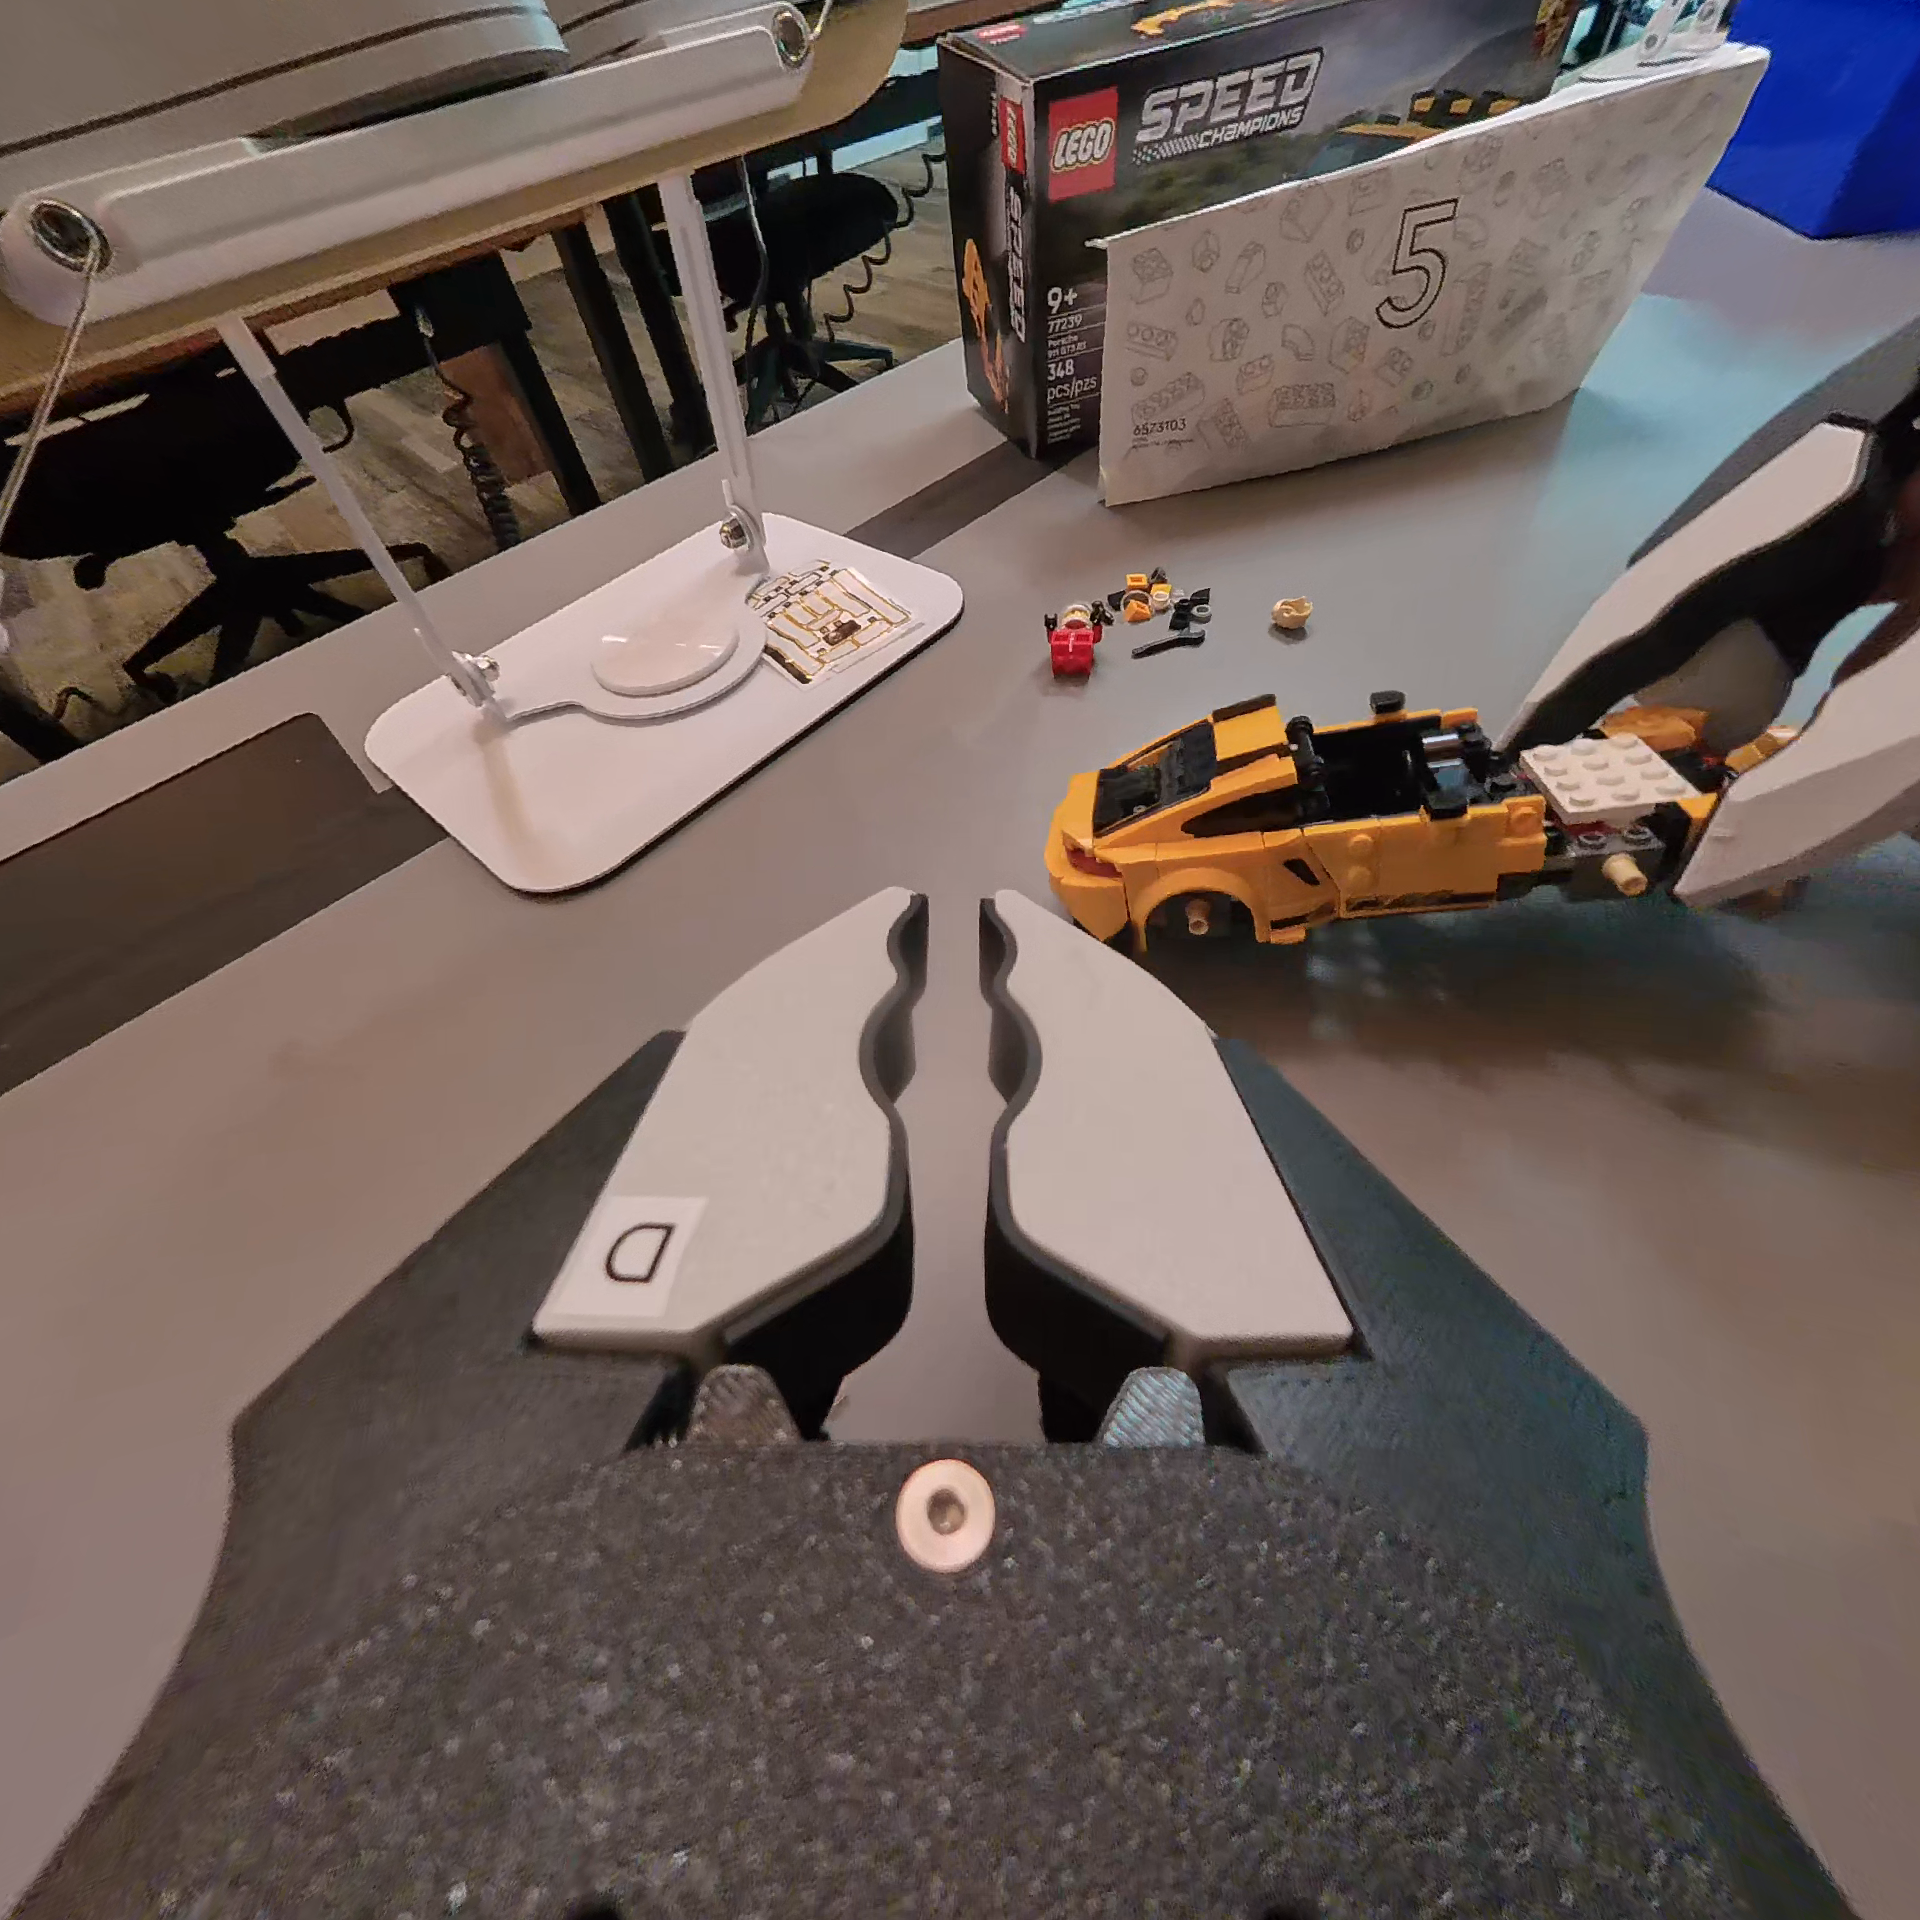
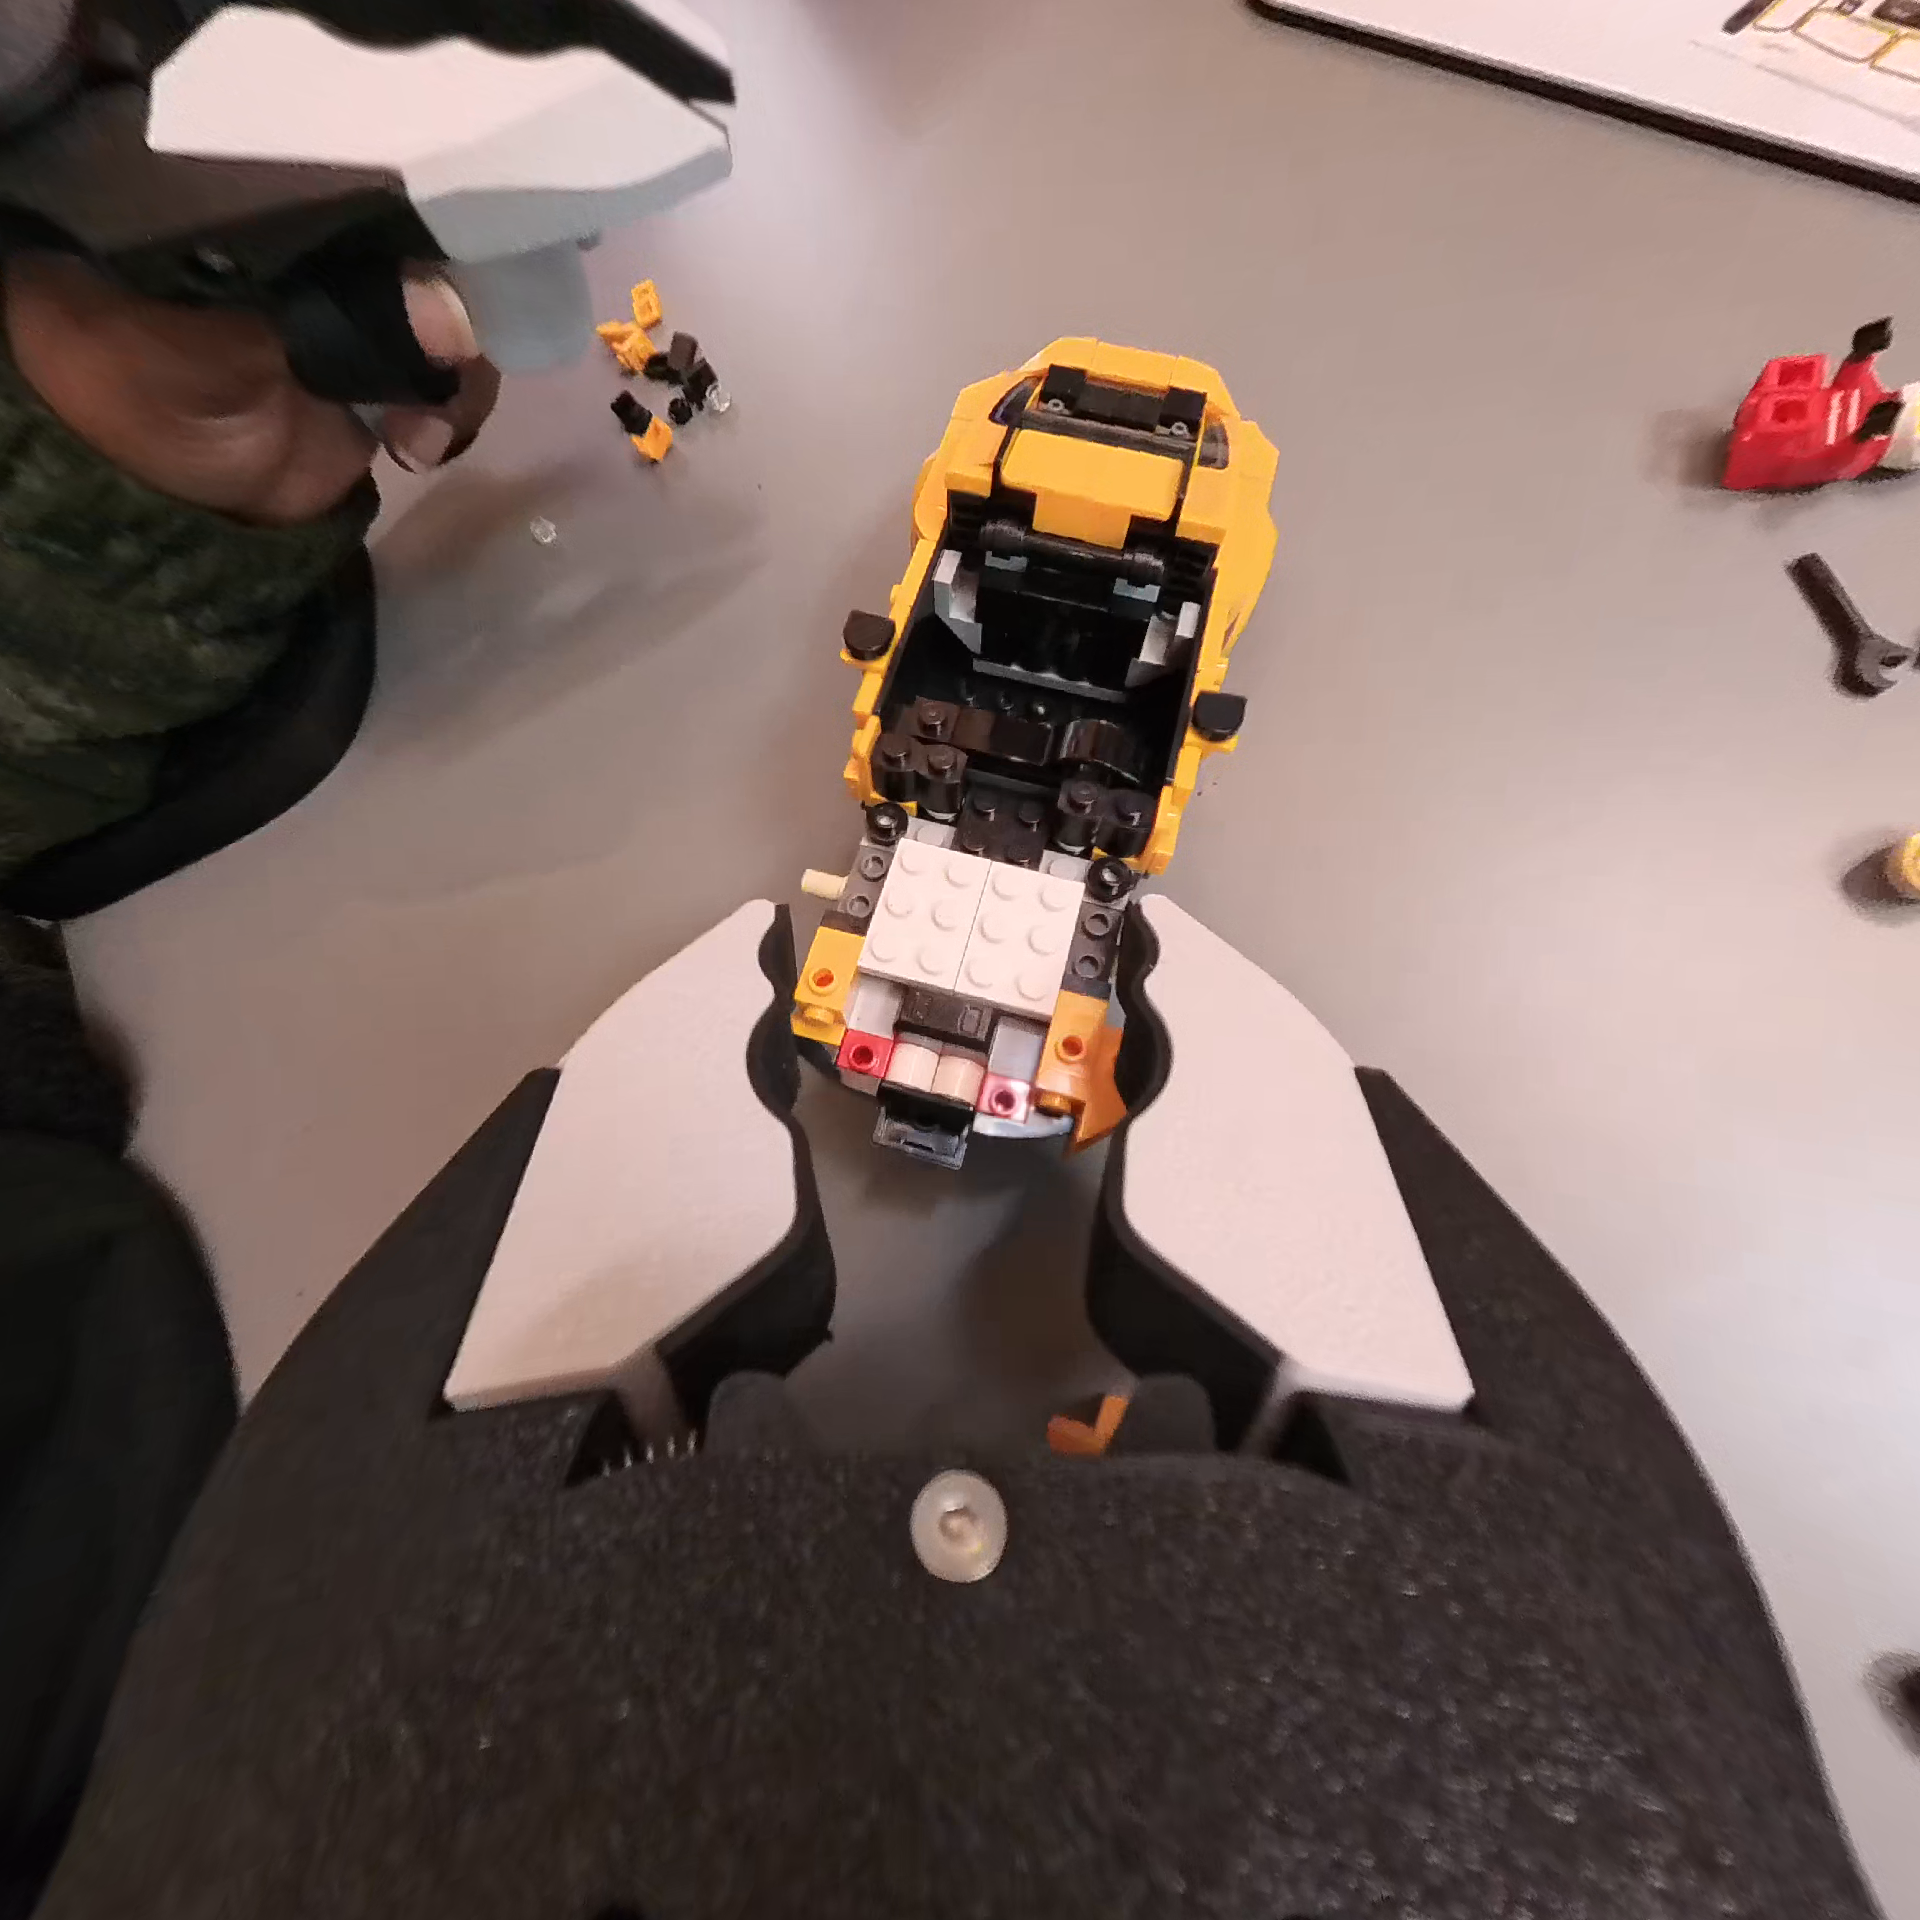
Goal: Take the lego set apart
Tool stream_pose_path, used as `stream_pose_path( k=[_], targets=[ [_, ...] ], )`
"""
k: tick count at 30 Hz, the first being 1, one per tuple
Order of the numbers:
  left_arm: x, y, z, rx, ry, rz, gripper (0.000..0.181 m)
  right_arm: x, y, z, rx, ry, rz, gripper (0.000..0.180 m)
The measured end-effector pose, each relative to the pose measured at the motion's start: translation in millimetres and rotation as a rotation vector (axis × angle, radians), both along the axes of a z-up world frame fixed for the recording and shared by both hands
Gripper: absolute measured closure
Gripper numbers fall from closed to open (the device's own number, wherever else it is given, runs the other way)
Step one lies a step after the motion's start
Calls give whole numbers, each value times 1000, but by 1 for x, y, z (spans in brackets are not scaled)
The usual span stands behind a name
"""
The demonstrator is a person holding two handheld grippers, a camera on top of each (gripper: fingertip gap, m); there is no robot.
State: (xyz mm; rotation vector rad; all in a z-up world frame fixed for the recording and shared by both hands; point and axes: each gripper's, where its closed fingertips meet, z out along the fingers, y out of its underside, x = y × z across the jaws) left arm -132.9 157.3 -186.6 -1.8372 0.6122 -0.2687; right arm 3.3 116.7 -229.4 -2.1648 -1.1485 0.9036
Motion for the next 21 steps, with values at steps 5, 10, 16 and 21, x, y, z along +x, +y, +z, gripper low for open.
stream_pose_path(
  k=[5, 10, 16, 21],
  targets=[
    [1, 0, -1, 19, 15, -2, 172, -1, 7, 5, 12, 28, 9, 120],
    [1, 2, -5, 23, 20, 2, 173, -2, 7, 0, 80, 6, 18, 120],
    [1, 3, -6, 28, 22, 2, 173, -3, 5, -9, 187, -65, 45, 120],
    [1, 4, -8, 26, 26, 6, 173, -2, 4, -15, 230, -107, 63, 120]
  ],
)
